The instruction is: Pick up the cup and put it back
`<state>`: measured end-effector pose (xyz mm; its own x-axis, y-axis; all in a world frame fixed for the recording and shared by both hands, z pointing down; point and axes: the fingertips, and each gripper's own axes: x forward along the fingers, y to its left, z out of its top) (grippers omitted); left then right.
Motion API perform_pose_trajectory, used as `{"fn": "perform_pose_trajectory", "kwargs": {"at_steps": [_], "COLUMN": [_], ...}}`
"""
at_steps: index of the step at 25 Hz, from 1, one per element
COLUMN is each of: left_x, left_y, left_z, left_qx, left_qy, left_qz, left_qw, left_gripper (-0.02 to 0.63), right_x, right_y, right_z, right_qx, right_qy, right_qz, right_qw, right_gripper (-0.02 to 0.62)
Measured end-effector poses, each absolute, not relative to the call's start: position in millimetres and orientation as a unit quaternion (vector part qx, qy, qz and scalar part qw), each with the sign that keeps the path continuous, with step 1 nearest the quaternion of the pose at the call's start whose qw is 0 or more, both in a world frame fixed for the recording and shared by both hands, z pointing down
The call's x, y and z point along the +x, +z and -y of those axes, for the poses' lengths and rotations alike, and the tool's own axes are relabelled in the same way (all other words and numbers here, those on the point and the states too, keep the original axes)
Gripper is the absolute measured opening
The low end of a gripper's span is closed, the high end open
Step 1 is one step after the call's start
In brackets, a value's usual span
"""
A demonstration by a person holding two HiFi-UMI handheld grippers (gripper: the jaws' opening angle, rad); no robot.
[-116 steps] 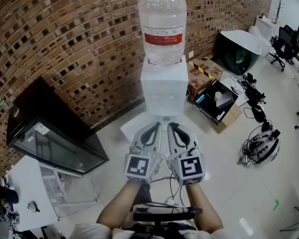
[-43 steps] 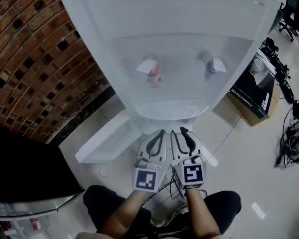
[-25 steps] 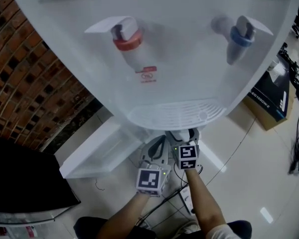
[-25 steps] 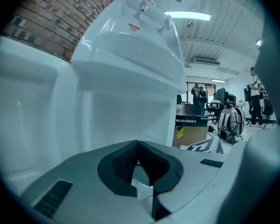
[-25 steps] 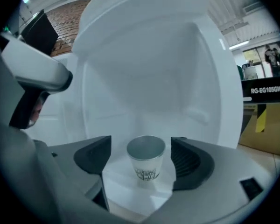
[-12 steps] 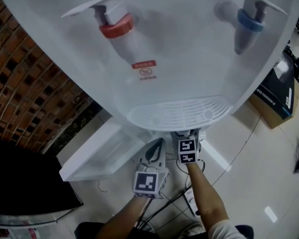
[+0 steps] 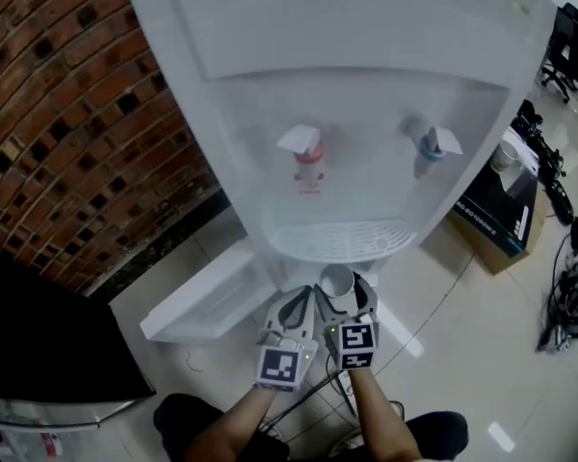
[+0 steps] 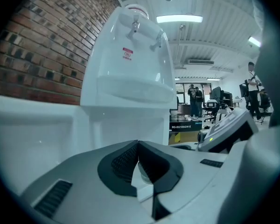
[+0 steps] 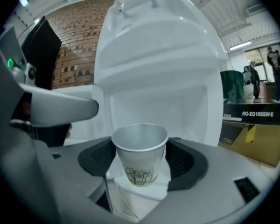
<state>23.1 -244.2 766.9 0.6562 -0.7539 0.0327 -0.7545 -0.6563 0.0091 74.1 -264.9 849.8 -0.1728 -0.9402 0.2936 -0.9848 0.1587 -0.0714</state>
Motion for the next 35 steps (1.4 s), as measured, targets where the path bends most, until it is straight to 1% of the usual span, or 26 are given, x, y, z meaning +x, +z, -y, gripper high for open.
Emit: {"fn": "perform_pose_trajectory", "kwargs": {"at_steps": [5,7,9,15,18,21,26,31,35], "left_x": [-2,-11,-11,1,-2,-5,-7,-13,-22], "left_y": [728,713,695,656,632,606,557,504,467], "left_z": [214,212,210,201,200,200,192,181,173], "left_qx": [0.901,0.893,0.892,0.904,0.905,0.908,0.911,0.908,0.903], "left_qy": [-0.012,-0.032,-0.050,-0.076,-0.084,-0.071,-0.042,-0.031,-0.019], "left_qz": [0.433,0.449,0.448,0.418,0.415,0.411,0.409,0.417,0.429], "left_qw": [0.003,0.009,-0.003,-0.042,-0.044,-0.049,-0.040,-0.024,-0.010], "left_gripper": [-0.008,-0.008,-0.008,-0.008,-0.008,-0.008,-0.008,-0.009,-0.009], "right_x": [64,63,61,55,52,49,50,41,36], "right_y": [775,747,721,677,657,625,587,533,494], "right_z": [223,213,207,203,205,206,199,188,177], "right_qx": [0.642,0.643,0.642,0.639,0.634,0.633,0.641,0.640,0.639], "right_qy": [0.116,0.100,0.079,0.054,0.062,0.070,0.087,0.100,0.086], "right_qz": [0.755,0.757,0.761,0.766,0.769,0.770,0.759,0.758,0.757], "right_qw": [0.064,0.060,0.059,0.054,0.045,0.042,0.080,0.082,0.101], "right_gripper": [0.342,0.341,0.342,0.341,0.341,0.340,0.341,0.339,0.339]}}
